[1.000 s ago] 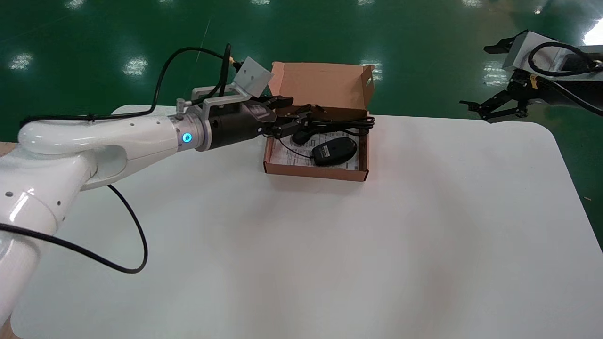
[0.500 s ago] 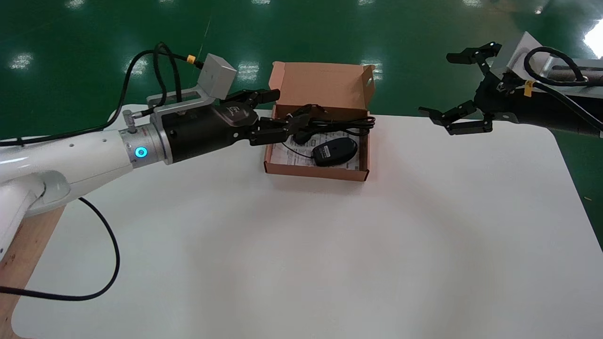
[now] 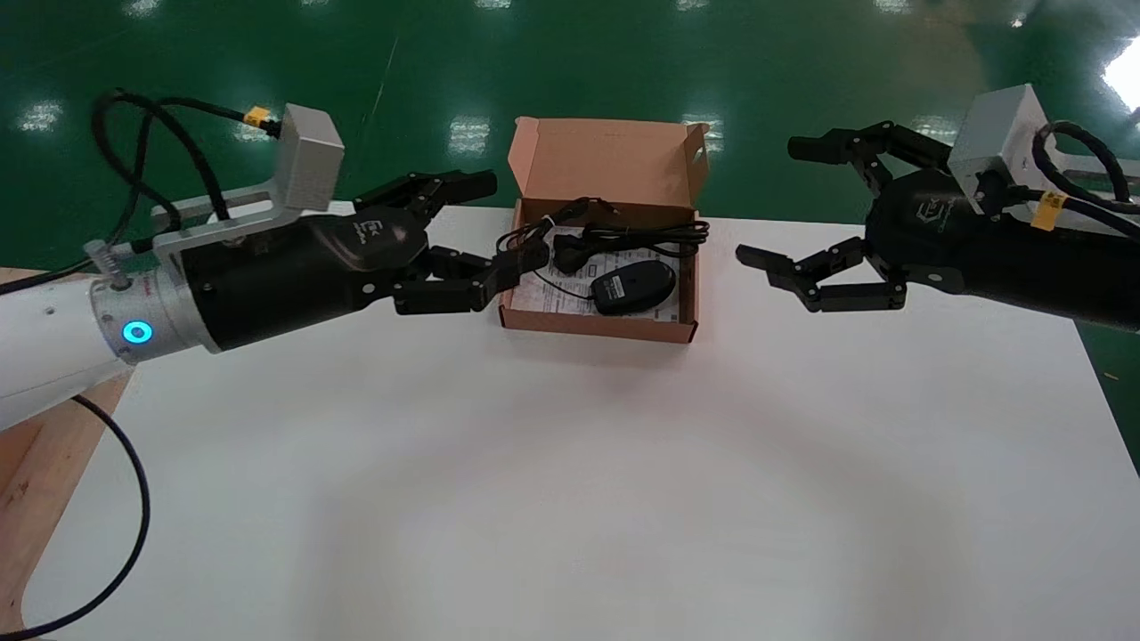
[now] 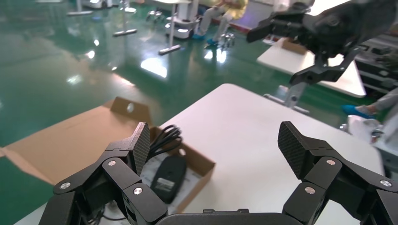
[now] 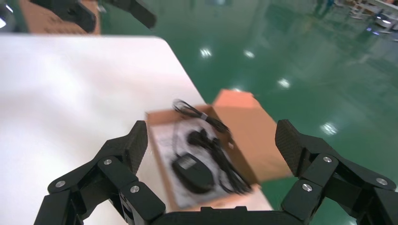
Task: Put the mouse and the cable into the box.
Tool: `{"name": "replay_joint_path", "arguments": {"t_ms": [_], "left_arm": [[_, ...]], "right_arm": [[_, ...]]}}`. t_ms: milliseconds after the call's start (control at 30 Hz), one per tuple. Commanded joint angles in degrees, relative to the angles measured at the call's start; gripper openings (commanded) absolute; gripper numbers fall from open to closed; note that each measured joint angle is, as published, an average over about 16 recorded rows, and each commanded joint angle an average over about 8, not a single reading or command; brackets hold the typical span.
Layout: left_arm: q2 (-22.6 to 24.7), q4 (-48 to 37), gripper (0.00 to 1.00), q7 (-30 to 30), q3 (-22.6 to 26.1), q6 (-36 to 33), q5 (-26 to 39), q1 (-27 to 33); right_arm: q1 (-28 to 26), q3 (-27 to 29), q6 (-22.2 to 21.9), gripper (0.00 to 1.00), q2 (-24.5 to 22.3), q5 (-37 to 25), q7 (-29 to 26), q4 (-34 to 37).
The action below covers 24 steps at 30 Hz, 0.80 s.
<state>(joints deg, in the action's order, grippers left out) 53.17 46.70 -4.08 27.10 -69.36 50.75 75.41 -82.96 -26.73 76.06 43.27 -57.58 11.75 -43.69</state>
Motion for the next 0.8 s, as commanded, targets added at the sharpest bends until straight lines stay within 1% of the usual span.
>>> {"name": "replay_joint_path", "arguments": {"t_ms": [33, 667, 800], "left_arm": [[-1.43, 2.12, 1.00, -0.53, -0.87, -1.29, -0.70, -1.09], [-15.15, 22.43, 1.00, -5.57, -9.24, -13.63, -7.42, -11.56], [-17.57, 26.05, 1.00, -6.45, -10.72, -15.84, -8.61, -13.41]], "right_arm": [[1.73, 0.87, 0.78, 1.00, -0.67, 1.27, -1.82, -2.42], [18.30, 9.16, 8.24, 1.00, -7.06, 13.44, -19.24, -25.56], [21.00, 10.46, 9.45, 1.00, -8.06, 15.40, -21.97, -29.42]]}}
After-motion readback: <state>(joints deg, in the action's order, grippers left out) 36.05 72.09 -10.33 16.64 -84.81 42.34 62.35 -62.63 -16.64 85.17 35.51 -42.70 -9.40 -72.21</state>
